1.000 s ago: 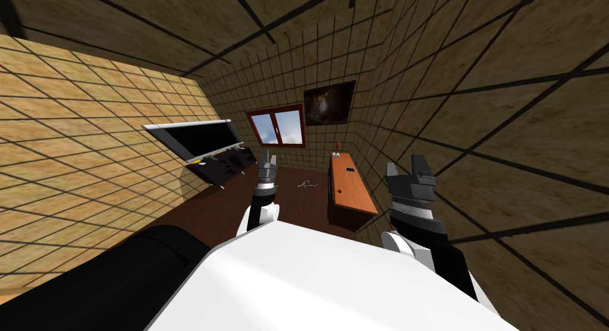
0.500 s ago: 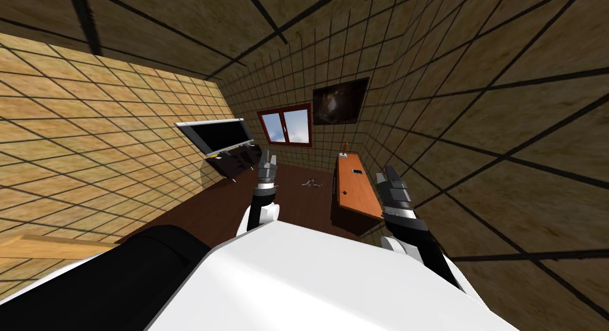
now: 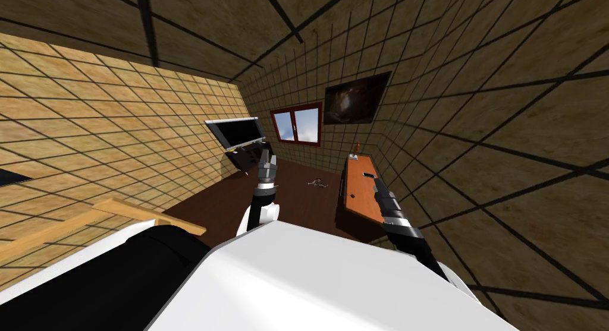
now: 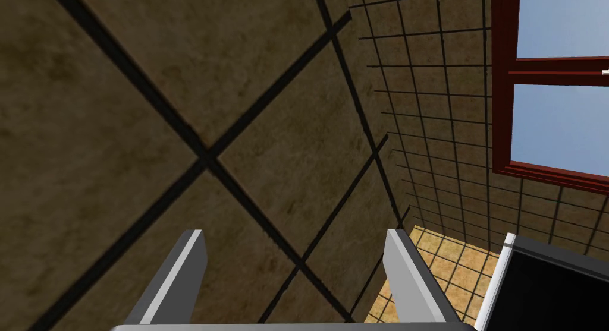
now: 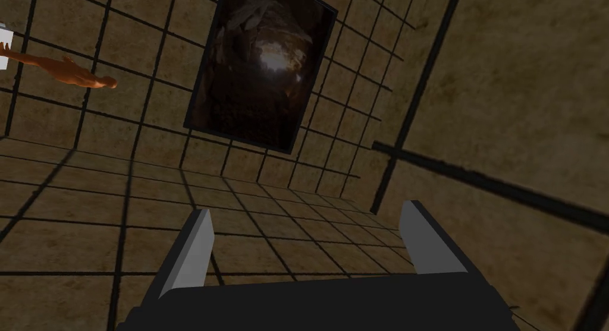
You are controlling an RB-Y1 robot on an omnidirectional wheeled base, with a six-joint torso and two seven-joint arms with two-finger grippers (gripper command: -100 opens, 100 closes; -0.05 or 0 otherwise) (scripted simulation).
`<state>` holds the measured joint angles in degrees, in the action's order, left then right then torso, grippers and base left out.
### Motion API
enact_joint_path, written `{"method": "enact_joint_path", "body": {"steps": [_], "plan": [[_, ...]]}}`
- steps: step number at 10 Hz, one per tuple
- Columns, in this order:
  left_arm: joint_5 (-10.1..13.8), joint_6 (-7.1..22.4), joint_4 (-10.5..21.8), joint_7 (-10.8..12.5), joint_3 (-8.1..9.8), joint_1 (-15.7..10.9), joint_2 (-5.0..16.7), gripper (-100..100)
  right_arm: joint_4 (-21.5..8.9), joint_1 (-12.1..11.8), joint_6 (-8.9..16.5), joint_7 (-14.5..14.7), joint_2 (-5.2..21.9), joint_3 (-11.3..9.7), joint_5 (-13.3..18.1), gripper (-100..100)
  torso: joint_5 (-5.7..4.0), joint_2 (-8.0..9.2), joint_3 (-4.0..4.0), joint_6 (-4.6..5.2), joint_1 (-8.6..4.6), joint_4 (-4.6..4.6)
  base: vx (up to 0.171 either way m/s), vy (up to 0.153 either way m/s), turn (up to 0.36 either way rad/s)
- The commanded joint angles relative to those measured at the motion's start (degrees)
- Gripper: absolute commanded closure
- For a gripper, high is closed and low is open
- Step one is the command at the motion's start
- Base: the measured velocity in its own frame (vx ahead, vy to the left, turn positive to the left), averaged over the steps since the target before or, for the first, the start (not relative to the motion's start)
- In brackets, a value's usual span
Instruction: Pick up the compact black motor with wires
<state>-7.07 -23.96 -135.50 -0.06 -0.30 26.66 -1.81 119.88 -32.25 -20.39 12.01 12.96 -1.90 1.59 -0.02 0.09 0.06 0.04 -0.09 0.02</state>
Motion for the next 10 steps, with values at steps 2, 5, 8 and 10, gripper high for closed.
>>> {"method": "enact_joint_path", "body": {"steps": [2, 5, 8, 10], "plan": [[0.00, 0.00, 0.00, 0.00, -0.01, -0.01, 0.00, 0, -3.62, -0.73, 1.19, 1.23, 1.00, -0.44, 1.68, -100, 0.01, -0.01, 0.00, -0.06, 0.04, 0.00, -0.021, -0.005, 0.207], [0.00, 0.00, 0.00, 0.00, -0.01, -0.01, 0.00, 0, -8.85, -2.41, 2.91, 2.98, 3.31, -0.68, 4.15, -100, 0.00, -0.03, -0.02, -0.05, -0.01, -0.01, -0.018, -0.014, 0.304], [0.00, 0.00, 0.00, 0.00, -0.01, -0.01, 0.00, 0, -12.50, -3.21, 3.76, 3.88, 4.44, -0.83, 5.35, -100, 0.01, -0.07, -0.04, -0.06, 0.01, -0.01, -0.009, -0.008, 0.166], [0.00, 0.00, 0.00, 0.00, 0.00, -0.01, 0.00, 0, -16.97, -4.71, 5.44, 5.74, 6.62, -1.16, 7.64, -100, 0.00, -0.08, -0.04, -0.04, -0.02, -0.01, -0.013, -0.016, 0.363]]}}
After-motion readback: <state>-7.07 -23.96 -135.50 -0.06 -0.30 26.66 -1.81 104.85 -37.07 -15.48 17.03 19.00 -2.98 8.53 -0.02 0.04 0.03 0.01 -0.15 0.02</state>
